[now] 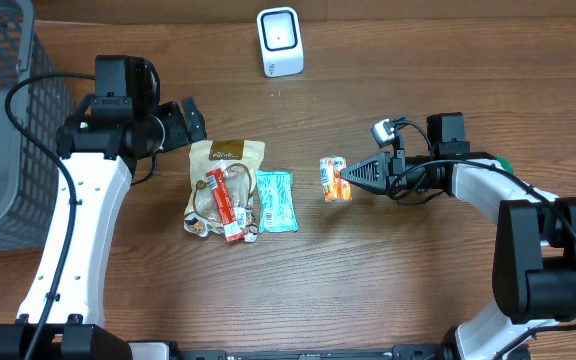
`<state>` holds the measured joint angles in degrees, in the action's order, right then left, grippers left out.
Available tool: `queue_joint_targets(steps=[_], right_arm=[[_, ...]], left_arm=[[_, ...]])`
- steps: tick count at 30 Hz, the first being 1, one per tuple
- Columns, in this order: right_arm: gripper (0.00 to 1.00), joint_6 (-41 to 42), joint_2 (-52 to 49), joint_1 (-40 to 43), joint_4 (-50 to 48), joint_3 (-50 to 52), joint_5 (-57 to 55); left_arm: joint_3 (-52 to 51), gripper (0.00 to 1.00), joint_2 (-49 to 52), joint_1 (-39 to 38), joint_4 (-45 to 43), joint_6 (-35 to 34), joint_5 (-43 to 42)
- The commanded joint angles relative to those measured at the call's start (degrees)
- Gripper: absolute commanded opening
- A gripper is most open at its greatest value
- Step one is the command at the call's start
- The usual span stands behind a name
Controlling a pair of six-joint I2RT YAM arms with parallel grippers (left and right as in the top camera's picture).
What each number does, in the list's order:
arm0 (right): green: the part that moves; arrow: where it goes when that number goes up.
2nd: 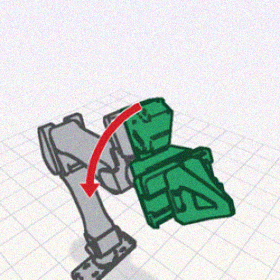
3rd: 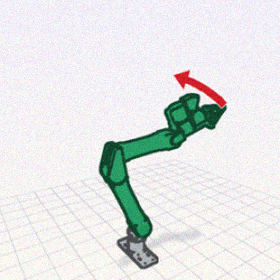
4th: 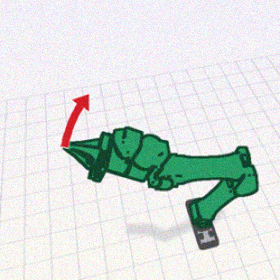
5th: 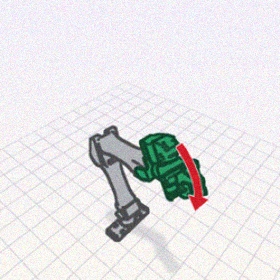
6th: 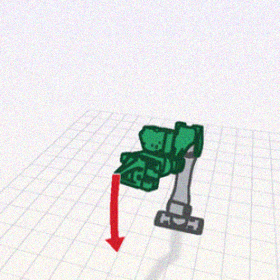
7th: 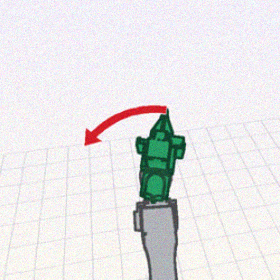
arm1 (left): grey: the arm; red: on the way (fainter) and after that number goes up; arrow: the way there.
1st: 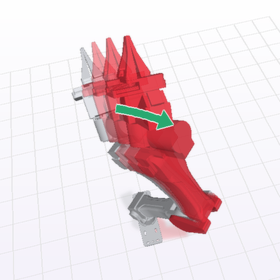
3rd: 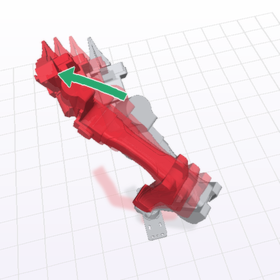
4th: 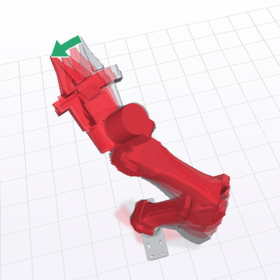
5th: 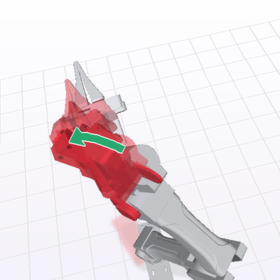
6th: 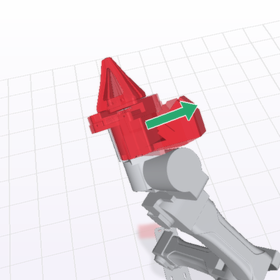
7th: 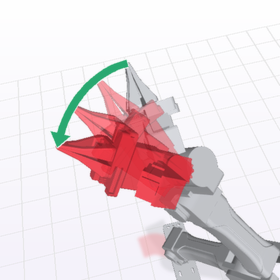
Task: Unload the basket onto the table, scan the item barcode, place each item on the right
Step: 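Lift the Kleenex pack and rotate the right gripper sideways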
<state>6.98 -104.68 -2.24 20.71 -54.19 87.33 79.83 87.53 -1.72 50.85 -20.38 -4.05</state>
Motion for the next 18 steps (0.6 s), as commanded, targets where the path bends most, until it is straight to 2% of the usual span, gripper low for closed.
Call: queue_joint_targets(steps=[1,7,18], right_arm=[[0.04,-1.22,0.07,0.07,1.29,0.5,2.6],[0.04,-1.29,4.0,0.07,5.44,0.5,2.6],[0.04,2.05,21.03,0.07,7.26,0.5,2.58]], left_arm=[[0.44,1.0,-0.37,0.2,-0.09,1.53,0.15],[0.44,1.0,-0.37,0.2,-0.09,1.53,0.15],[0.44,1.0,-0.37,0.2,-0.09,1.53,0.15]])
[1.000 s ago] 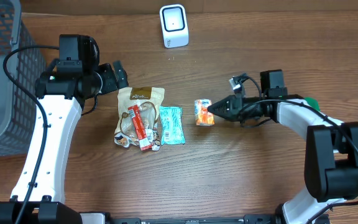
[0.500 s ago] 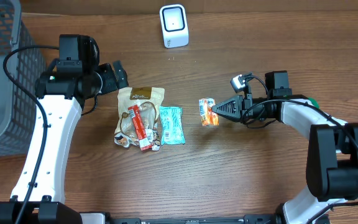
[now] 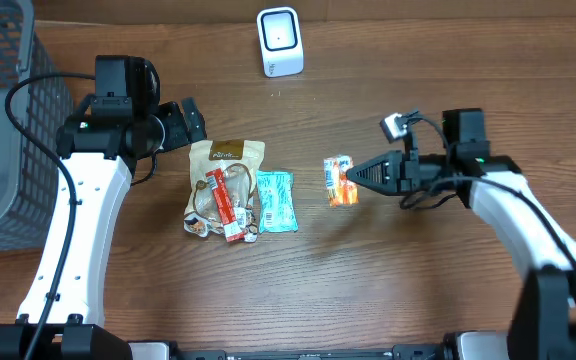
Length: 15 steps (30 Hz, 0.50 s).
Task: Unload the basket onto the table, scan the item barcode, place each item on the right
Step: 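Lift the Kleenex pack and rotate the right gripper sideways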
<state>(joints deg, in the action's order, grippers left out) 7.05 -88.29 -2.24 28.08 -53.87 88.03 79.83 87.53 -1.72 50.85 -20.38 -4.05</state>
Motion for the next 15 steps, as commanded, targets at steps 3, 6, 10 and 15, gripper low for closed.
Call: queue_joint_targets(steps=[3,6,10,15], right_arm=[[0.04,3.23,8.22,0.07,-0.13,0.17,1.88],[0.04,3.45,10.99,0.07,-0.13,0.17,1.88],[0.04,3.65,12.11,0.07,-0.11,0.17,1.88],[0.04,3.63,12.11,0.07,-0.2,0.17,1.88]], left_arm=[[0.44,1.0,-0.37,0.2,-0.09,1.53,0.13],[0.44,1.0,-0.37,0.2,-0.09,1.53,0.15],[0.44,1.0,-0.37,0.2,-0.09,1.53,0.15],[0.44,1.0,-0.37,0.2,-0.09,1.53,0.15]])
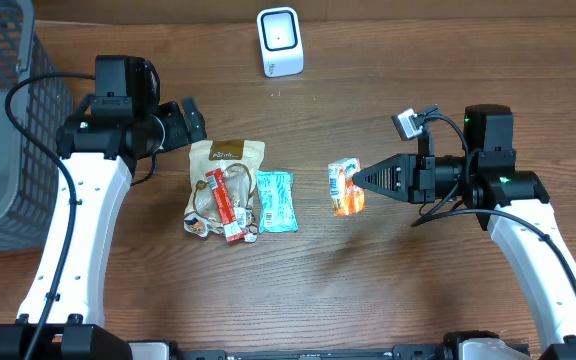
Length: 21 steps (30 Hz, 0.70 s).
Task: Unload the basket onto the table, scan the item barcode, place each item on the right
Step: 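Lift the Kleenex pack and rotate the right gripper sideways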
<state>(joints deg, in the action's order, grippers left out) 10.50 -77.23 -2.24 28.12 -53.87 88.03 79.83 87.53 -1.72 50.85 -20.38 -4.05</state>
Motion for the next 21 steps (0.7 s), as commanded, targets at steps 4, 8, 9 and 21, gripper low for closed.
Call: queue_joint_targets(steps=[4,8,9,21], right_arm=[[0.04,0.17,1.03,0.07,-0.35,0.17,0.22],[0.04,0.17,1.03,0.07,1.27,0.2,-5.09],[0.04,0.17,1.03,0.07,1.88,0.2,-7.13],[0.04,-0.09,0.94,-0.04,18.71,0.24,-39.8]], left_arm=[[0.44,1.0,-0.37,0.2,-0.09,1.53,0.15],[0.44,1.0,-0.37,0.2,-0.09,1.53,0.13],[0.44,1.0,-0.37,0.2,-0.09,1.53,0.15],[0.44,1.0,-0.37,0.2,-0.09,1.53,0.15]])
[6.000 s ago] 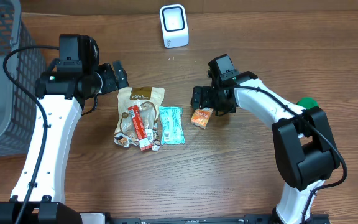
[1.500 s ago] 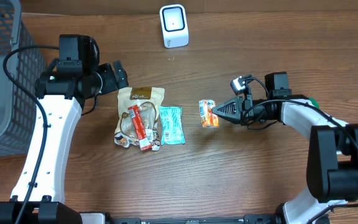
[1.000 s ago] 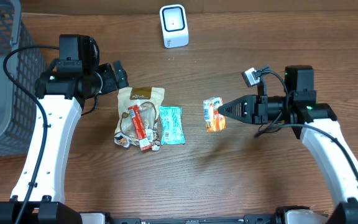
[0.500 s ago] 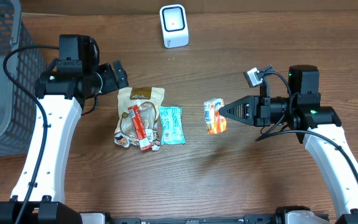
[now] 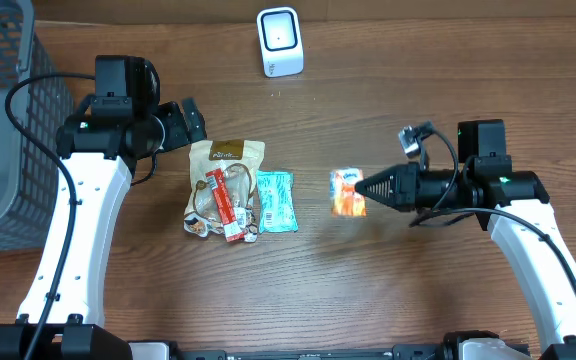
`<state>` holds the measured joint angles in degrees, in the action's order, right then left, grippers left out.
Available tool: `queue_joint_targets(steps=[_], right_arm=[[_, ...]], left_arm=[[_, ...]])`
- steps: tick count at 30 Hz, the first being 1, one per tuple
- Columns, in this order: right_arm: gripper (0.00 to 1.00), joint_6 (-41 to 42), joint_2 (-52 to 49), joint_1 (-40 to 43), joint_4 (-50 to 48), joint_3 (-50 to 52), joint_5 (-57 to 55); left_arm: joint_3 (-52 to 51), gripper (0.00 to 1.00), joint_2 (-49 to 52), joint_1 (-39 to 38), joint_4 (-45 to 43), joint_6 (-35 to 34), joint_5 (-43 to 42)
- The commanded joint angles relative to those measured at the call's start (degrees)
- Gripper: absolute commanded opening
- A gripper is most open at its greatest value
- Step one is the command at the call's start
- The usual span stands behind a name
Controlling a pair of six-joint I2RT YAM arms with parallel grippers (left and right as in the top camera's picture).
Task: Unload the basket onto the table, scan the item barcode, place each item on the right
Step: 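Lift the Kleenex pack and rotate the right gripper sideways, then carry the Kleenex pack up to the white scanner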
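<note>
A small orange snack packet (image 5: 348,192) hangs above the table, right of centre, with my right gripper (image 5: 362,188) shut on its right edge. The white barcode scanner (image 5: 279,41) stands at the far edge of the table, its face turned toward the front. My left gripper (image 5: 192,122) rests open near the back left, just above the pile of snacks, holding nothing. The packet's barcode cannot be made out.
A tan pouch (image 5: 226,175) with a red bar (image 5: 225,205) across it and a teal packet (image 5: 276,200) lie left of centre. A grey mesh basket stands at the left edge.
My right gripper has turned the orange packet, so its wider face shows from above, and carried it slightly lower in the overhead view. The left arm stayed still.
My right gripper was shut on the orange packet near the middle of the table. At each later moment the packet sat a little farther right and nearer the front, the arm drawn back. Now the packet is turned in the grip.
</note>
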<state>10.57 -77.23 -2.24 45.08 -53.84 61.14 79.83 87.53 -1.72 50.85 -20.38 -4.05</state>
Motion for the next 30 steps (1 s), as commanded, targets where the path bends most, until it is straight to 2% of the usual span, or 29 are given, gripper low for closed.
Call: queue_joint_targets(steps=[1,7,11,14,20,26,30], right_arm=[[0.04,-0.15,0.94,-0.04,2.56,0.22,-15.56],[0.04,-0.04,0.94,-0.04,0.37,0.22,-23.28],[0.04,6.29,0.94,-0.26,-4.24,-1.01,-27.93],[0.04,7.85,0.81,-2.08,-3.34,-5.18,-31.76],[0.03,11.1,-4.44,-8.44,6.14,-22.64,-44.41],[0.04,10.43,-18.58,-14.58,17.38,-47.93,-53.53],[0.04,8.22,-27.1,-18.18,18.12,-60.02,-59.36]], left_arm=[[0.44,1.0,-0.37,0.2,-0.09,1.53,0.15],[0.44,1.0,-0.37,0.2,-0.09,1.53,0.15],[0.44,1.0,-0.37,0.2,-0.09,1.53,0.15],[0.44,1.0,-0.37,0.2,-0.09,1.53,0.15],[0.44,1.0,-0.37,0.2,-0.09,1.53,0.13],[0.44,1.0,-0.37,0.2,-0.09,1.53,0.15],[0.44,1.0,-0.37,0.2,-0.09,1.53,0.15]])
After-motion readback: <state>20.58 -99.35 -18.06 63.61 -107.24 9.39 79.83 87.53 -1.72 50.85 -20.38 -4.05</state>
